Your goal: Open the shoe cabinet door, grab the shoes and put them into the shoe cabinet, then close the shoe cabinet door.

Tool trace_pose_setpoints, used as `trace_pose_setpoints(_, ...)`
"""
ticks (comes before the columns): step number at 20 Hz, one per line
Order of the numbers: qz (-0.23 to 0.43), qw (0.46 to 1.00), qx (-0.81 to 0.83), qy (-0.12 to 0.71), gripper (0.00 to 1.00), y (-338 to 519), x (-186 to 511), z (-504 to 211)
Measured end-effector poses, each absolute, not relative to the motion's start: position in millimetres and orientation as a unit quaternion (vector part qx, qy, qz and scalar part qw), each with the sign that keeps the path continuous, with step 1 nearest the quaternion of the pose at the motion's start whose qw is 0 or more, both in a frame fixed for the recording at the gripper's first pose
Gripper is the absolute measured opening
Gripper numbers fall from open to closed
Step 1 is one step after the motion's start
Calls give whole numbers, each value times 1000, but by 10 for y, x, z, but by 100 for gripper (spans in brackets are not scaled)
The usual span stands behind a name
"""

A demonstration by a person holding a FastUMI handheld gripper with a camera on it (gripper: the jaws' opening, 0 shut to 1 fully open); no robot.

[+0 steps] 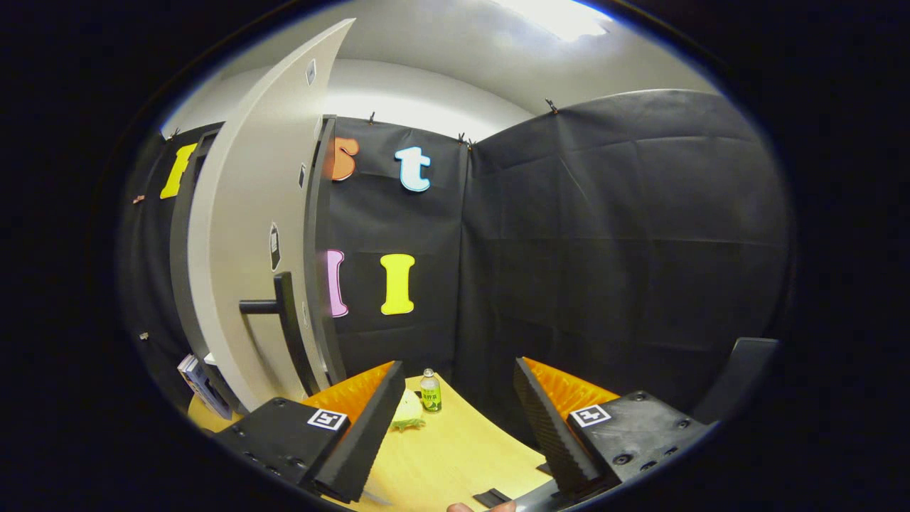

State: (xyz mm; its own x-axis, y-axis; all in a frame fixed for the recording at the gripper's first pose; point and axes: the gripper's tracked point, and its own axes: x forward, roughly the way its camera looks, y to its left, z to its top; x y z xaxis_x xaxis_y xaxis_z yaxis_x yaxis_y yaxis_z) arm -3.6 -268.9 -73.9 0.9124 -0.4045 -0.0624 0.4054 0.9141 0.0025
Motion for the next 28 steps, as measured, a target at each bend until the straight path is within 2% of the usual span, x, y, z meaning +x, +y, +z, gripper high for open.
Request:
trace_pose_setpoints(14, -167, 984, 38, 53, 97, -2508, 80, -846)
trace_pose_setpoints(19, -132, 989, 39, 57, 97, -2010, 32, -874)
trace_pose_setpoints(28, -15, 995, 62, 70, 97, -582, 312, -946)
